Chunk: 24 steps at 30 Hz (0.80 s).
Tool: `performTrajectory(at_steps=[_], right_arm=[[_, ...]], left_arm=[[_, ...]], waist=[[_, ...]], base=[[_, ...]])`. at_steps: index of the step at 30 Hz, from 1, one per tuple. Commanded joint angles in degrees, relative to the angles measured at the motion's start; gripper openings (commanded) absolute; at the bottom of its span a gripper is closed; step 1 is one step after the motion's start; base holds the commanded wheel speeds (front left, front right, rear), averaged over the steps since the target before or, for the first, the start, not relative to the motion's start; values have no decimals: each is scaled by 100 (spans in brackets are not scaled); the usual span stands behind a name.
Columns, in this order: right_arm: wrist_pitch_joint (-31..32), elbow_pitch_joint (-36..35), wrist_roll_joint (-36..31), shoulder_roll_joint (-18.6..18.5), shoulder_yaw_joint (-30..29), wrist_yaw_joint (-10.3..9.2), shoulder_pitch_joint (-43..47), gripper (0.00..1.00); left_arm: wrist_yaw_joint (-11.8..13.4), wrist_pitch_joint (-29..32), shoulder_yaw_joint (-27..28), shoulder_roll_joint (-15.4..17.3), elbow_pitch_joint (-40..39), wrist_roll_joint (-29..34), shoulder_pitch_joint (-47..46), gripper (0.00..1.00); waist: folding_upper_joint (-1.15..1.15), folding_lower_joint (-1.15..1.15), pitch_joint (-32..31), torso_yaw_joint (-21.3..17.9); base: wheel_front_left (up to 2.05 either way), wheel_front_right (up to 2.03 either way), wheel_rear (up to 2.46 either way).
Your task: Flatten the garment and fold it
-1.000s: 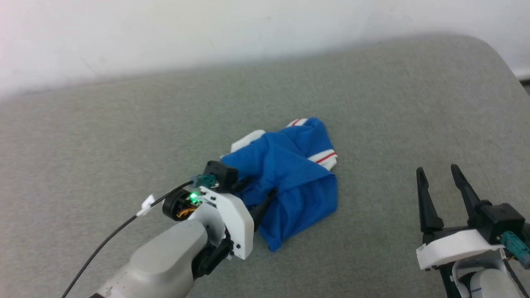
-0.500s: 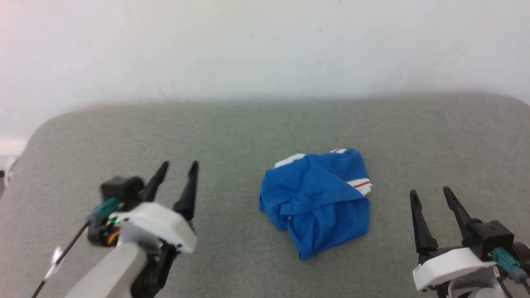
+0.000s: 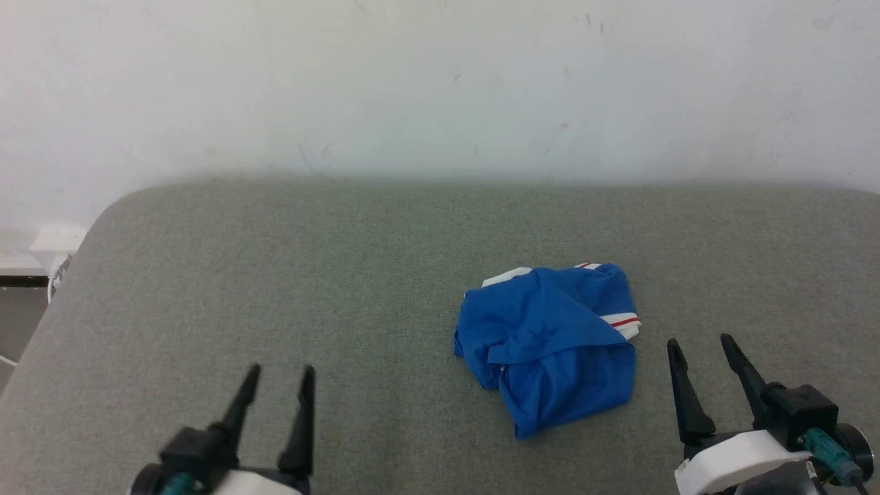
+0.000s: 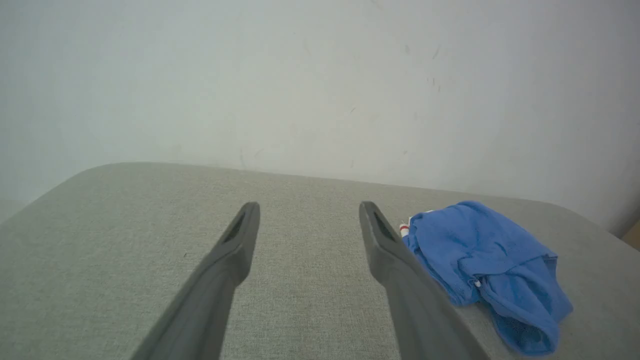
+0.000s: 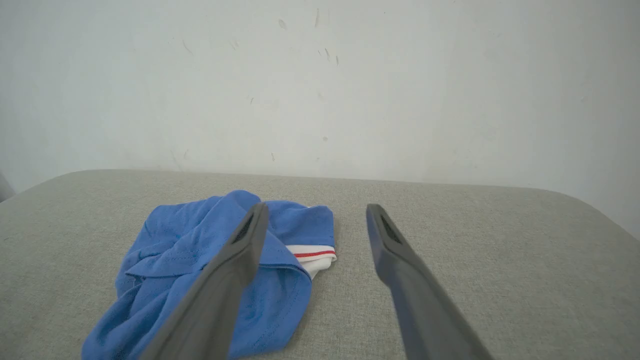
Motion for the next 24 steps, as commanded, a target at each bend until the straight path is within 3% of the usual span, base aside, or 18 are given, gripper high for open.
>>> performTrajectory(at_steps=[1, 8, 14, 19, 24], right_arm=[[-45, 22, 26, 5, -11, -5, 55, 100], [-17, 102, -5, 5, -137, -5, 54, 100], [592, 50, -146, 5, -198, -5, -96, 100], [1853, -105, -132, -106, -46, -5, -421, 100], [3700, -2, 311, -695, 204, -5, -875, 100]], left_arm=[[-92, -25, -56, 8, 83, 260, 94, 100], [-391, -25, 319, -525, 225, 763, 208, 100], [-683, -26, 463, -775, 357, 1121, 158, 100], [-848, -26, 522, -955, 361, 1294, 33, 100], [-956, -26, 489, -1116, 420, 1373, -188, 100]], waist=[[0, 0, -3, 4], [0, 0, 42, 163], [0, 0, 105, 492], [0, 0, 417, 812], [0, 0, 762, 1174]], base=[[0, 0, 0], [0, 0, 0], [0, 0, 0], [0, 0, 0], [0, 0, 0]])
